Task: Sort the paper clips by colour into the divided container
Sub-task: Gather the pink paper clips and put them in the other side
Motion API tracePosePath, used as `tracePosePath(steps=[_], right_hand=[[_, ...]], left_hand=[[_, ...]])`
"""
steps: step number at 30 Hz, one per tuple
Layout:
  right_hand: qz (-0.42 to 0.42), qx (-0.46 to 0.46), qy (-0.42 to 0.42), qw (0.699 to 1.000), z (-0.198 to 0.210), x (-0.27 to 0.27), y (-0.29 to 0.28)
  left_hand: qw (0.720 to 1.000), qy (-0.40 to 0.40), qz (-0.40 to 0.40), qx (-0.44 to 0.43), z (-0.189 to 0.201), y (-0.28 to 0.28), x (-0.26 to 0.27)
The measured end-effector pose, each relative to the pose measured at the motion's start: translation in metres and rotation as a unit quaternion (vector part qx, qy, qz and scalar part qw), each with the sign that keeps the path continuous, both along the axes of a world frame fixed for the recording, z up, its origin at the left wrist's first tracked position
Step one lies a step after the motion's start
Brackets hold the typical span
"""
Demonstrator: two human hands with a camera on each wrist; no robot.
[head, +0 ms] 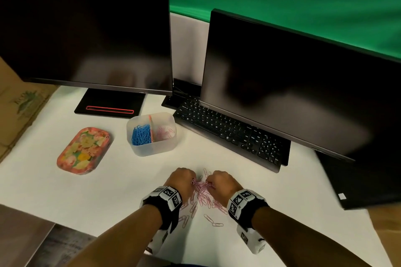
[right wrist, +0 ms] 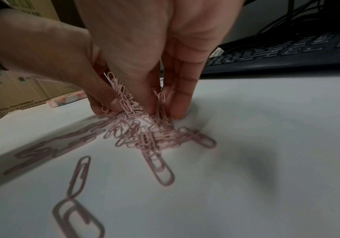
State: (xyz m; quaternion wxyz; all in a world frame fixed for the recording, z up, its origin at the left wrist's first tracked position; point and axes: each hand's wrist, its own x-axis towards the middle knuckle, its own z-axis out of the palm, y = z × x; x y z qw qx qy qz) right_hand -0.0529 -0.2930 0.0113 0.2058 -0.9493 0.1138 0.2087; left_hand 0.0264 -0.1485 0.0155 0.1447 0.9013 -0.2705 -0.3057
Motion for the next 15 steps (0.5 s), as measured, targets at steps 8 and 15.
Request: tracePosePath(steps=[8,15], right_hand=[[-0.023,0.000,-0.027,0.999,0.001,0.004,-0.006],[-0.112,0.050,-0.030,0.992,0.005,0.006,-0.014]], left_hand=[[0.996,-0.045,0.024,-0.071,0.028,0.008,0.021],[0.981,-0.108,0.096,-0.127,0.075,0.019,0.081]])
